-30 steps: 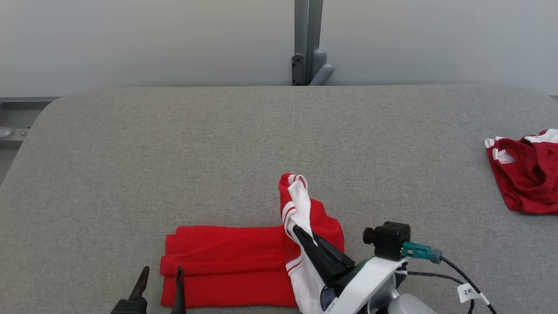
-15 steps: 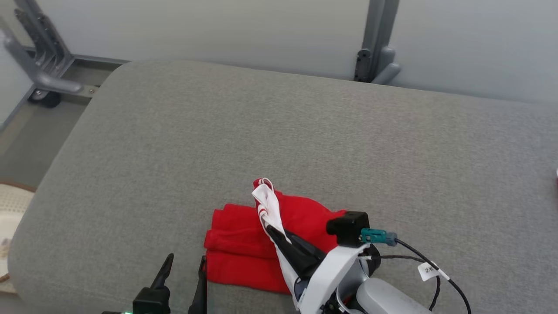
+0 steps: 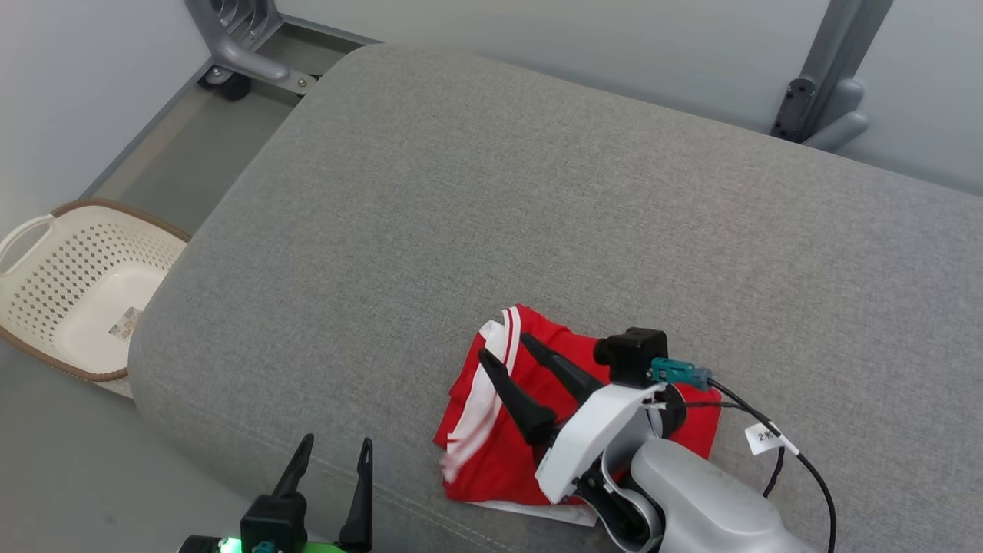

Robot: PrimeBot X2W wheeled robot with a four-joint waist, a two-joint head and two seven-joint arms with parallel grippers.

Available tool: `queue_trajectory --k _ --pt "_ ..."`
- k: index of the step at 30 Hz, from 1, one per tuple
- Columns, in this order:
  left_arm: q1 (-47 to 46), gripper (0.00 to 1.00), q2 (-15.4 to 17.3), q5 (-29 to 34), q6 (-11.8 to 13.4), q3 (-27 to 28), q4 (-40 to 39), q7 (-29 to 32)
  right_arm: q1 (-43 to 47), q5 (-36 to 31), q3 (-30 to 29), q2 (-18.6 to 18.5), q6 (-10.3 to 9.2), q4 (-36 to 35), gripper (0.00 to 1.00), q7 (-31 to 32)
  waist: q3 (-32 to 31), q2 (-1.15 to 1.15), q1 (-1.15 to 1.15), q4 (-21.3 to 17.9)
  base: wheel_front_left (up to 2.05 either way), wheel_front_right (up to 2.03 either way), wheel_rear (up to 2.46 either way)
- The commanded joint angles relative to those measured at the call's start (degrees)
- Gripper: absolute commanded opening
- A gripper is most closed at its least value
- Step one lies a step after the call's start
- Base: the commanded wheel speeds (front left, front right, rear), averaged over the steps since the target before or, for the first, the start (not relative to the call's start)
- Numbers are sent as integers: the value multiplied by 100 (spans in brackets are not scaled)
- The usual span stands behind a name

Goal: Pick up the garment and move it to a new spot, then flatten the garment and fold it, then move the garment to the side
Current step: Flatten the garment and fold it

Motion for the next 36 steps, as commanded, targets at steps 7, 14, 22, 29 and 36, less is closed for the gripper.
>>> queue_trajectory --k 7,14,22,29,36 --pt "-18 100 11 -10 71 151 -55 4 -95 -238 -442 -43 1 222 100 -165 38 56 0 -276 0 0 0" --pt "22 100 13 30 94 320 -173 4 401 -1074 -1546 -207 1 -161 100 -164 -103 56 0 -806 0 0 0" --pt "138 100 12 77 114 649 -262 4 1213 -1968 -2626 -212 1 -663 100 -163 -325 56 0 -1432 0 0 0" --pt "235 100 13 129 57 910 -313 4 1827 -2607 -3163 -138 1 -985 100 -163 -479 56 0 -2056 0 0 0" --pt "204 100 13 133 29 1044 -291 4 2167 -2885 -3466 -76 1 -1128 100 -164 -565 56 0 -2554 0 0 0"
